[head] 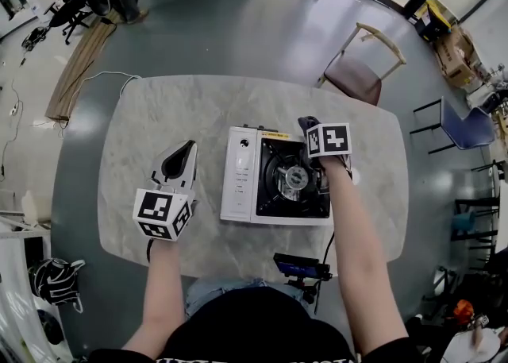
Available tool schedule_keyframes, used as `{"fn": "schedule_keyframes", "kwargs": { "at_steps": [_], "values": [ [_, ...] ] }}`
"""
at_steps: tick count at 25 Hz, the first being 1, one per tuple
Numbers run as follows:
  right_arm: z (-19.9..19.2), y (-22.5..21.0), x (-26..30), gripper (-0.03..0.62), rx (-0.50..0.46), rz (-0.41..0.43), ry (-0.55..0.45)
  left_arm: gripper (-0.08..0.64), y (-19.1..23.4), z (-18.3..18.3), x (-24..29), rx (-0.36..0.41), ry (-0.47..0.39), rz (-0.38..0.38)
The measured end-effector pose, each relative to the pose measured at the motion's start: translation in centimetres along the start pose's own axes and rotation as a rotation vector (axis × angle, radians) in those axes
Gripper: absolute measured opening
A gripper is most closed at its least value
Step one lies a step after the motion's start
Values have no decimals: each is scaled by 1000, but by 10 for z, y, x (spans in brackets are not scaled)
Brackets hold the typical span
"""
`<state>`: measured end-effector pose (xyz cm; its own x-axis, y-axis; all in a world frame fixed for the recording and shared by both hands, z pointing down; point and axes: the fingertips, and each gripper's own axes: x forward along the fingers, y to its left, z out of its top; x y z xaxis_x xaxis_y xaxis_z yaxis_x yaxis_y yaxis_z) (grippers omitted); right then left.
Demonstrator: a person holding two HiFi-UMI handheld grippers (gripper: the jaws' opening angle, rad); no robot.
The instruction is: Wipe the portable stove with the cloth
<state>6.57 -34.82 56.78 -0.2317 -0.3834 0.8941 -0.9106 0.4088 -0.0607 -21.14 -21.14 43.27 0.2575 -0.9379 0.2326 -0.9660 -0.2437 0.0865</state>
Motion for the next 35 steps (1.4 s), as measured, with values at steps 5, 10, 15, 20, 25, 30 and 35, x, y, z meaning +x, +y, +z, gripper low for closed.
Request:
{"fn": "schedule_keyframes", "kwargs": {
  "at_steps": [5,10,15,20,25,30,35],
  "values": [
    [2,25,3,63,86,126,-17,11,3,1,-3,-1,-8,0],
    [7,71,6,63,147,317,-33,11,7,4,-7,0,-16,8],
    [9,95,11,63,91,351,-12,11,15,4,-15,1,-20,25],
    [6,100,9,63,8,409,22,11,17,5,-19,-4,-24,38],
    [-4,102,3,63,-135,436,96,11,20,8,-22,-7,-37,43],
    [-6,101,-22,63,-202,430,135,11,20,12,-24,-6,-47,41],
    [13,110,-63,63,-240,435,10,11,17,16,-27,-4,-60,35]
  ]
}}
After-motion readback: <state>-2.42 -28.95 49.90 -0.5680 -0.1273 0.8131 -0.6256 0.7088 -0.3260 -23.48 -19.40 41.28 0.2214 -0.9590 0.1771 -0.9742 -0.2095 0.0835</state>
